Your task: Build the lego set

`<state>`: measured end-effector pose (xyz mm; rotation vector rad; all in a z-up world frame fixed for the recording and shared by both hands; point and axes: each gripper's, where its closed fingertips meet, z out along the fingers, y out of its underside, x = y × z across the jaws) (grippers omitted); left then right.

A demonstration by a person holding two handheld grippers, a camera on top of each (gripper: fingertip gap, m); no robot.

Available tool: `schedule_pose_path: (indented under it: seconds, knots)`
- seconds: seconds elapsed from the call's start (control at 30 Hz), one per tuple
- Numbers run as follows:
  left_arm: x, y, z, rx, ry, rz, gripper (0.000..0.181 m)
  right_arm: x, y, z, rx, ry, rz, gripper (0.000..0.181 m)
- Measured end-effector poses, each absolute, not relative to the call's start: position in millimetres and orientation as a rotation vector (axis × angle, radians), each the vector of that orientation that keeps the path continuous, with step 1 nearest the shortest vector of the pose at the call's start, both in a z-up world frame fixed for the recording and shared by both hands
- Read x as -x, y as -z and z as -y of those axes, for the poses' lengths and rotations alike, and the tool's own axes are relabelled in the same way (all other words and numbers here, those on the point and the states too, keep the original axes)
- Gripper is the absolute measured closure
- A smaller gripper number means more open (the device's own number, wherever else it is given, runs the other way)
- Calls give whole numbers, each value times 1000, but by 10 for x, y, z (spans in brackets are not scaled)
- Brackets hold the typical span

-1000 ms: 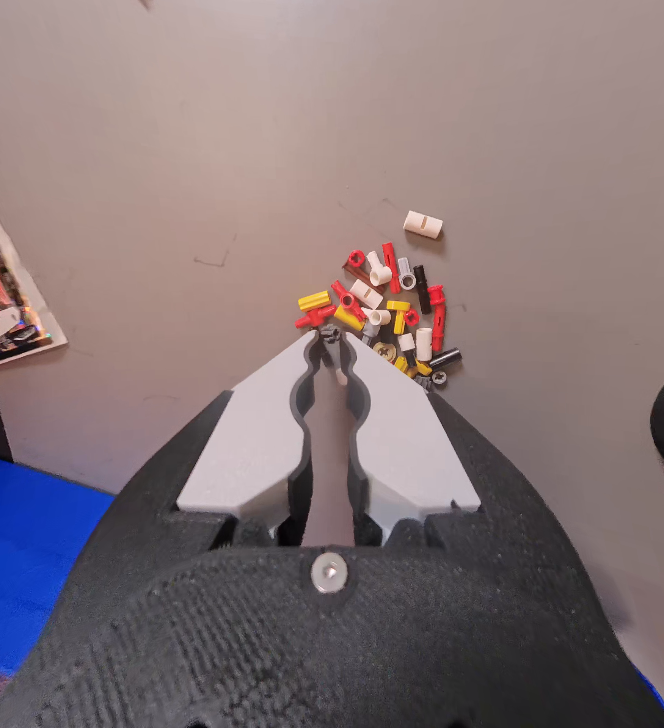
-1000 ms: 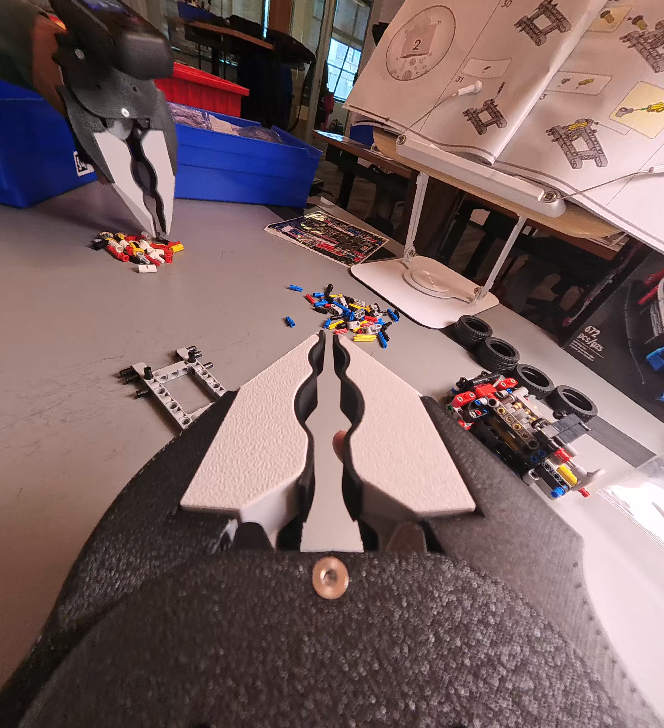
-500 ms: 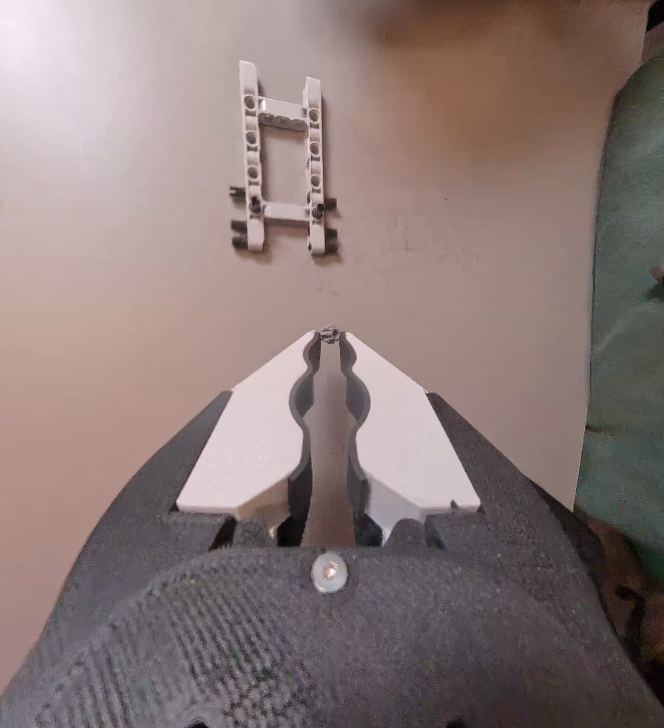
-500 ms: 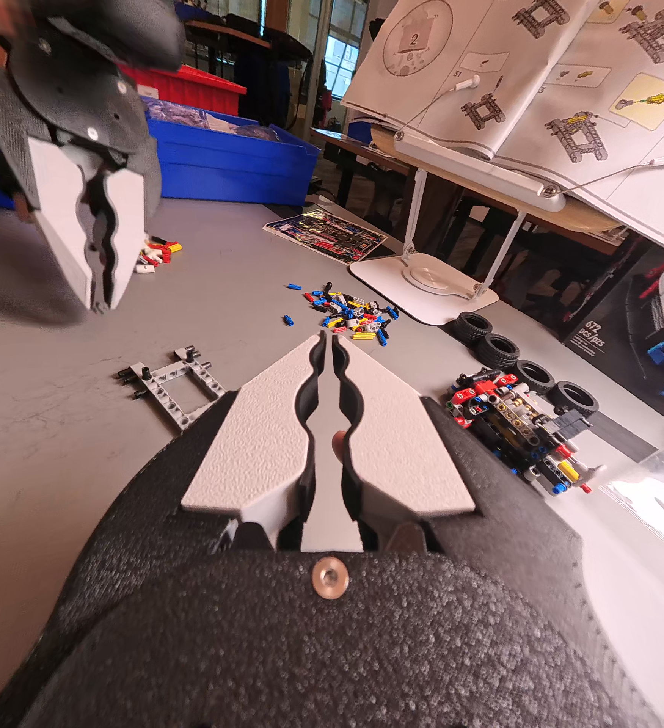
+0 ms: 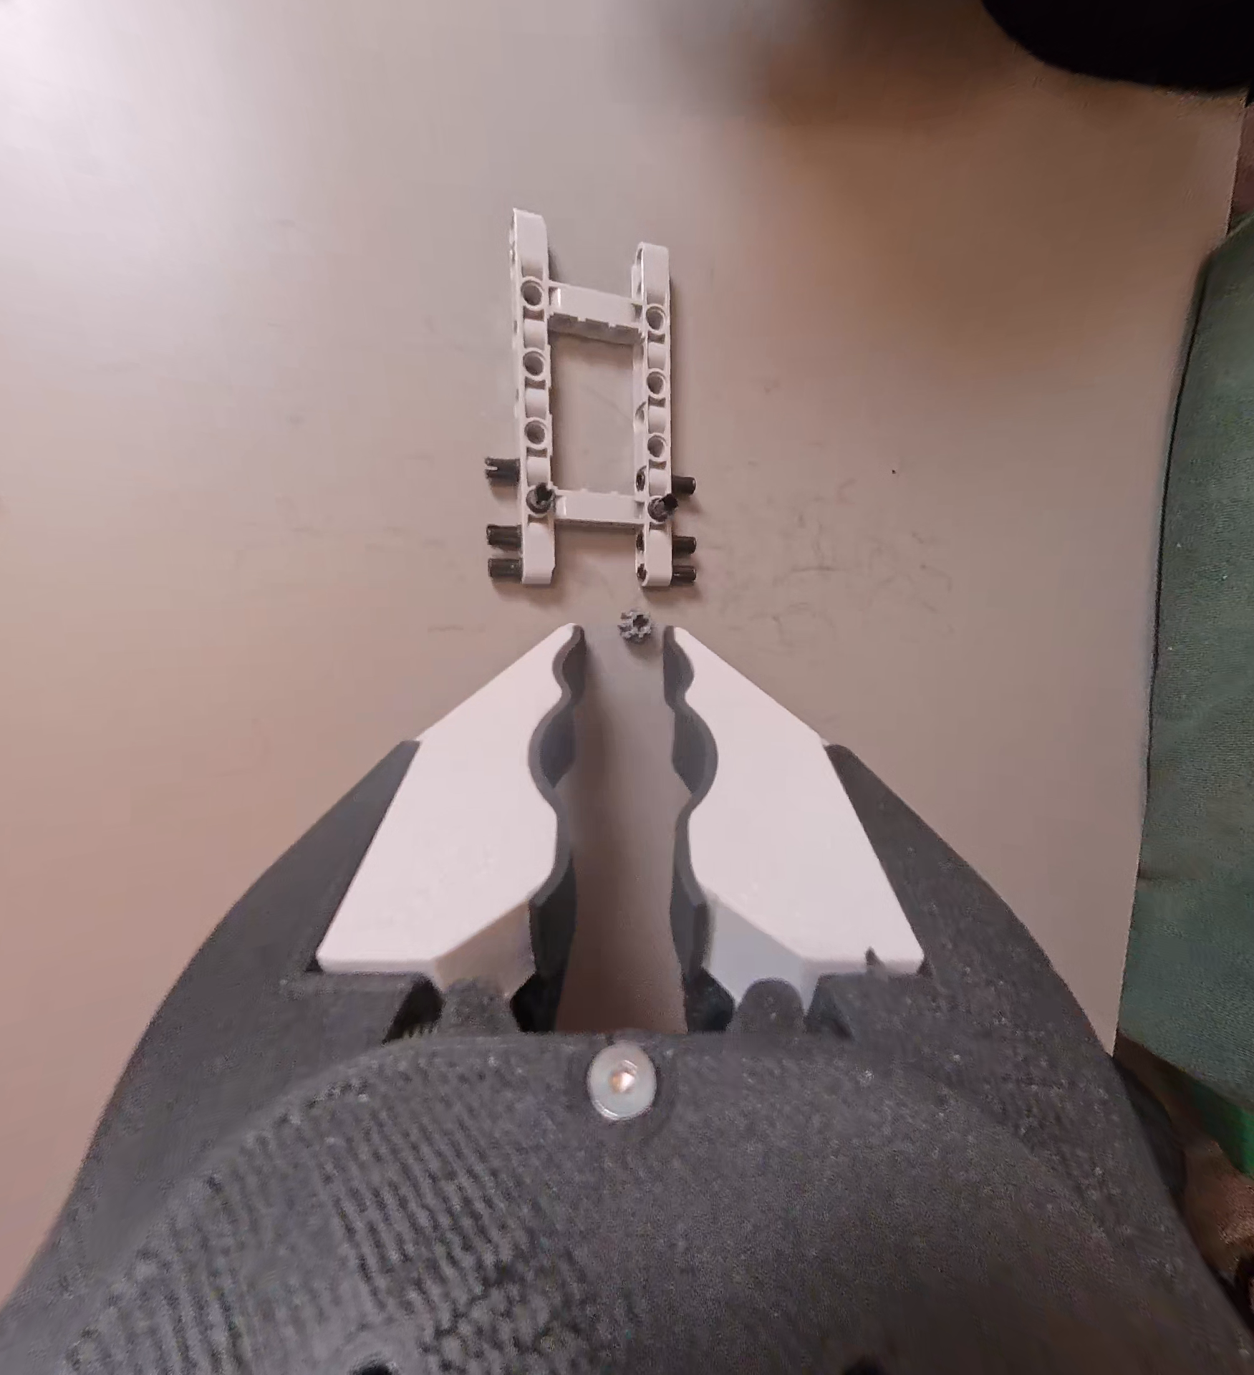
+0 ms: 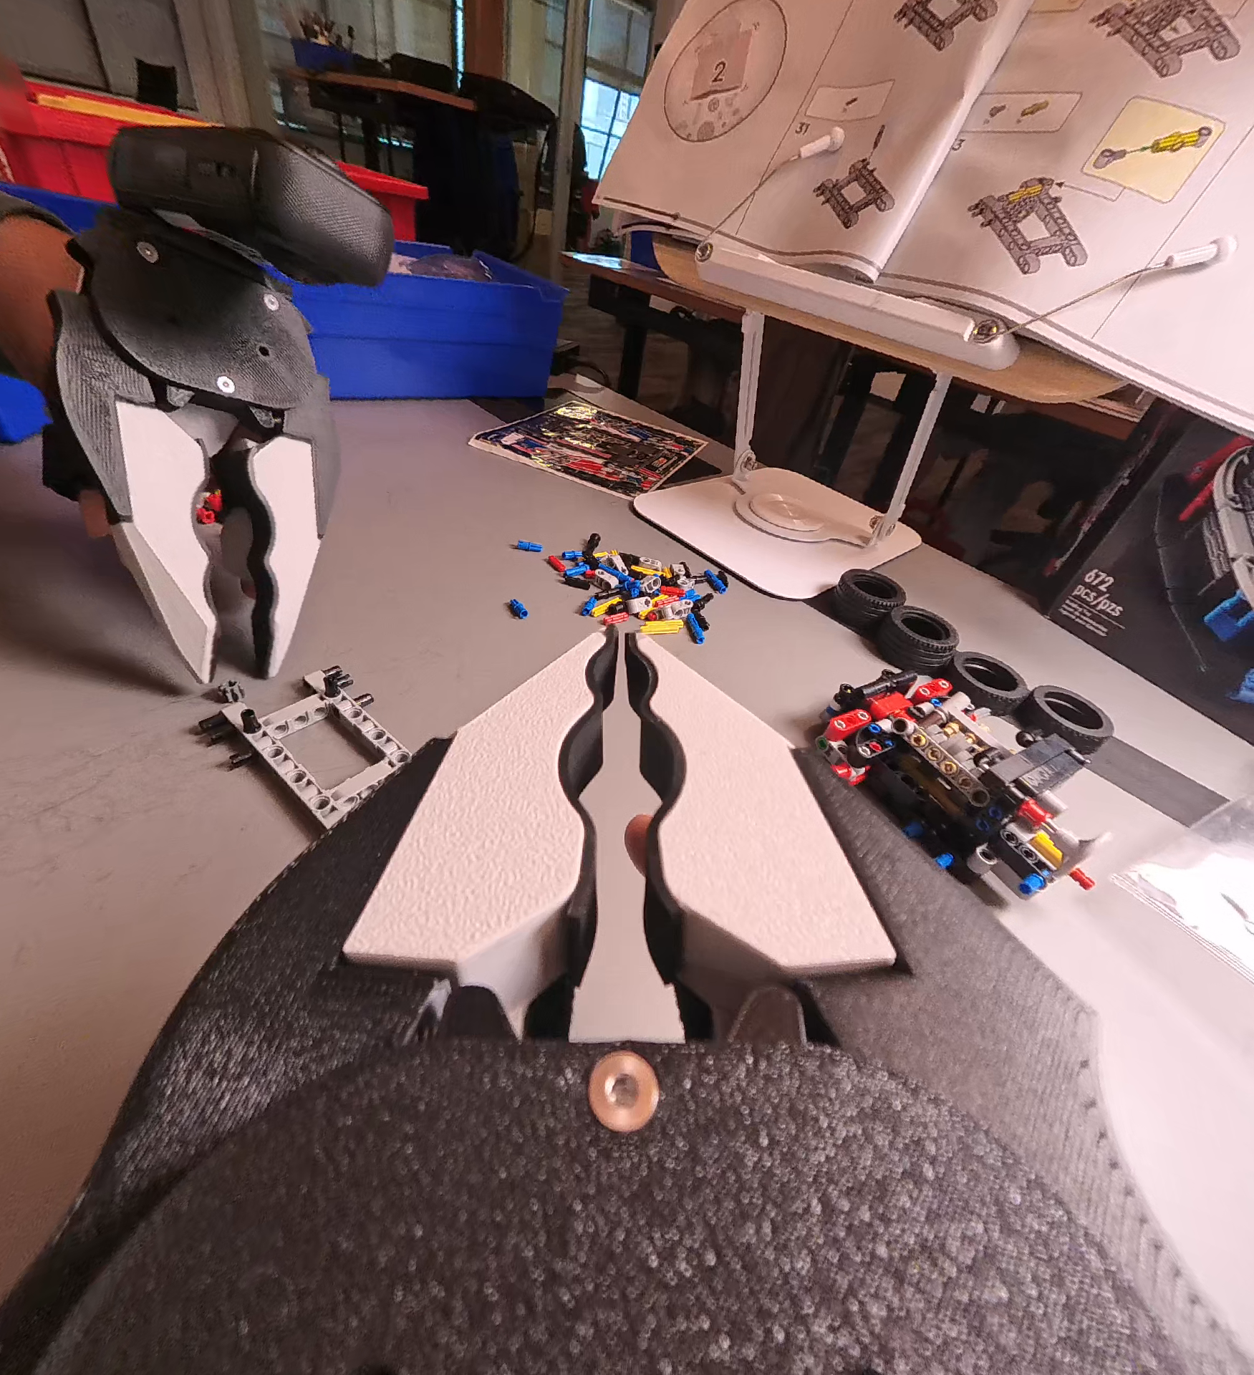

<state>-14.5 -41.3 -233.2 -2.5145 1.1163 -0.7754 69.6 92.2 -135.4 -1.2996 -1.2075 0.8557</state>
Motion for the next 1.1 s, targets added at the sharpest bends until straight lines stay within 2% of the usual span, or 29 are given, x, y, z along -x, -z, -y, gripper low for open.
schedule_pose_path:
  seconds: [0.03,0.17,0.33,0.53,0.77,0.97,1.1]
  knots:
    - [149,2320,407,2501,777,-1111,157,-695,1359,-922,1301,-856,1208,181]
    - [145,2153,334,2386,775,-1043,149,-693,1367,-929,1303,-852,1207,181]
    - [207,1648,206,2097,704,-841,138,-714,1320,-975,1303,-851,1165,178]
    - [822,903,288,1757,452,-436,137,-754,1243,-1063,1331,-881,1065,170]
    - [1781,416,1032,1597,170,-113,140,-781,1228,-1153,1383,-928,950,151]
    - [2903,33,1961,1616,-80,129,149,-778,1262,-1169,1379,-913,973,151]
    - [3683,121,2506,1834,-300,266,150,-744,1237,-1203,1337,-844,1016,152]
